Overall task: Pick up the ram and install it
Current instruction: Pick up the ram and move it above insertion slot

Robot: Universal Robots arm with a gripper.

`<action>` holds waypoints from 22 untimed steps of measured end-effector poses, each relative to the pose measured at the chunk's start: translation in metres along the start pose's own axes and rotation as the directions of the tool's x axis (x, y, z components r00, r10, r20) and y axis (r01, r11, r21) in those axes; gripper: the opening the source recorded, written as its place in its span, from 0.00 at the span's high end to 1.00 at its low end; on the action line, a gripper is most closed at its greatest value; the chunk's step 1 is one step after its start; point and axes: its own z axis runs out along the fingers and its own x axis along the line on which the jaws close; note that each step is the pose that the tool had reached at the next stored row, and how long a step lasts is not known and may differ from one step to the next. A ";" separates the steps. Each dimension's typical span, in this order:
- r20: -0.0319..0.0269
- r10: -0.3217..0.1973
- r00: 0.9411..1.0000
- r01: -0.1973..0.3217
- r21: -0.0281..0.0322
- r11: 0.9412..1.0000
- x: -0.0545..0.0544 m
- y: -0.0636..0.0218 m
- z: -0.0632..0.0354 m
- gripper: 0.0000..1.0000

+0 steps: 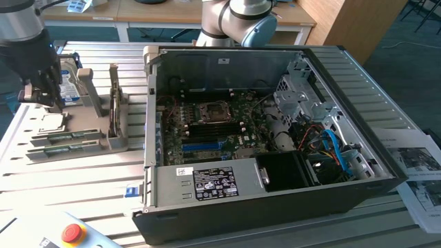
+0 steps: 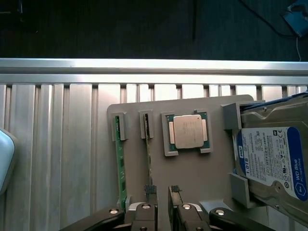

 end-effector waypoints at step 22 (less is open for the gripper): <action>0.000 0.000 1.000 0.000 0.000 1.000 0.013 -0.0004 0.0010 0.76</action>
